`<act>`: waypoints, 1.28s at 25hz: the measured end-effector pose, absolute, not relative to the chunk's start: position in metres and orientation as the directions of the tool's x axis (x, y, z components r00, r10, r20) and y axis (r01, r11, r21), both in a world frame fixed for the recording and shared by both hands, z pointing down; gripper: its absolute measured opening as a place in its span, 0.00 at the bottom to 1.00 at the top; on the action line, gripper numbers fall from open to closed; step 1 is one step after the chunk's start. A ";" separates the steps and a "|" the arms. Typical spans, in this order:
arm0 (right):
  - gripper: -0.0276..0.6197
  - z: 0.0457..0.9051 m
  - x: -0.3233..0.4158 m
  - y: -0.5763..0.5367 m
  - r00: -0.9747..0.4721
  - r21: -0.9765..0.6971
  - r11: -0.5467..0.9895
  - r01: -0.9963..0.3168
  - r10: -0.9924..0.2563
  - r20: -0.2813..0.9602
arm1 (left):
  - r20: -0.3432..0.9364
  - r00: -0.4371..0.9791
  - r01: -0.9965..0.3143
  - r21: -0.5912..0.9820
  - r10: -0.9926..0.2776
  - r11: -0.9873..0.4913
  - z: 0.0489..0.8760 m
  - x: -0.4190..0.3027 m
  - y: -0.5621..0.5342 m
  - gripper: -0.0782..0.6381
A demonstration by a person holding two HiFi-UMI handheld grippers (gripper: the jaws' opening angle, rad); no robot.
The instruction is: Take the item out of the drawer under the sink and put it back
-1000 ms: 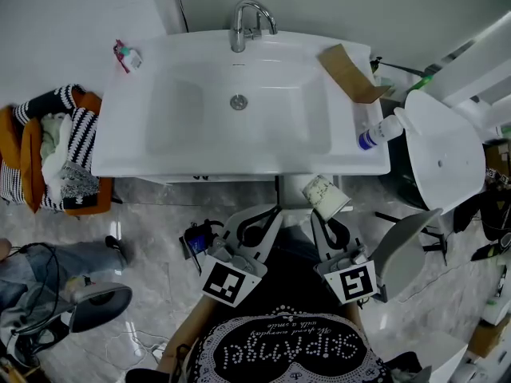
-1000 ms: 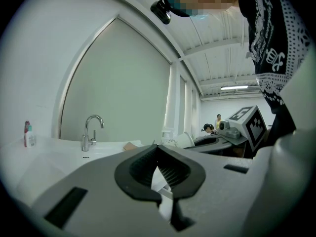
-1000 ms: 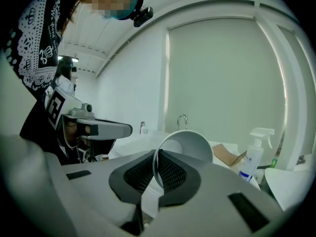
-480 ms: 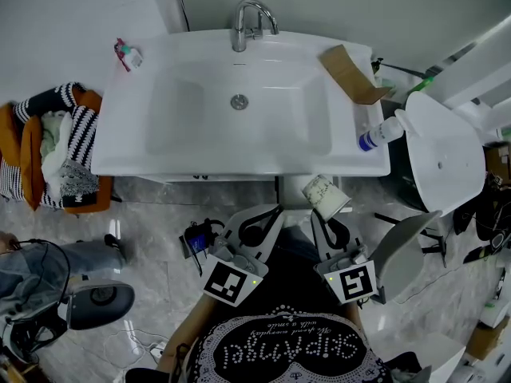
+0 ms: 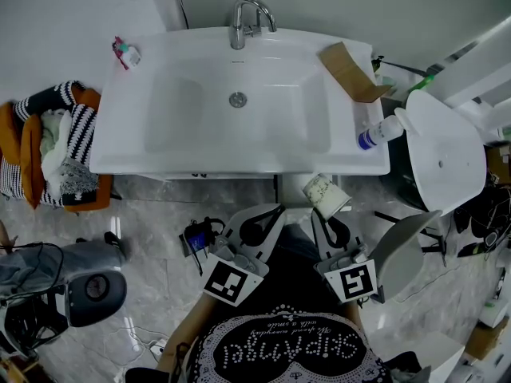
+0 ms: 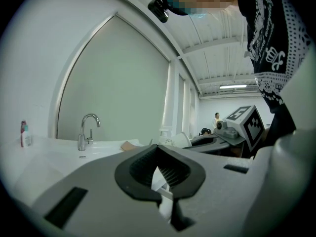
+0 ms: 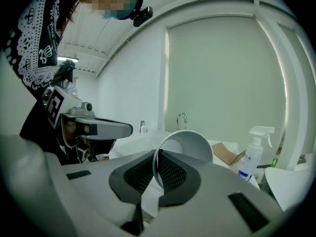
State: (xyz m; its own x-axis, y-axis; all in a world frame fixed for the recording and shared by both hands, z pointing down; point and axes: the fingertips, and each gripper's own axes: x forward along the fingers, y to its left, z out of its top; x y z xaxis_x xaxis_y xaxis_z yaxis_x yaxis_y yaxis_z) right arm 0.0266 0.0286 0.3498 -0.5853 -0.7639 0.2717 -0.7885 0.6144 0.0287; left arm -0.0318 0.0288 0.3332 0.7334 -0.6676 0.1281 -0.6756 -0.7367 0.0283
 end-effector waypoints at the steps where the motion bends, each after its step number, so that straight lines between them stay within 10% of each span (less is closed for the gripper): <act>1: 0.08 0.350 0.028 0.028 -0.585 0.028 0.614 -0.789 -0.764 0.271 | 0.135 0.741 -0.666 0.025 -0.658 -0.746 0.334 -0.028 0.030 0.11; 32: 0.08 0.358 0.049 0.047 -0.533 0.046 0.567 -0.823 -0.797 0.285 | 0.072 0.733 -0.675 0.203 -0.676 -0.710 0.334 -0.018 0.033 0.11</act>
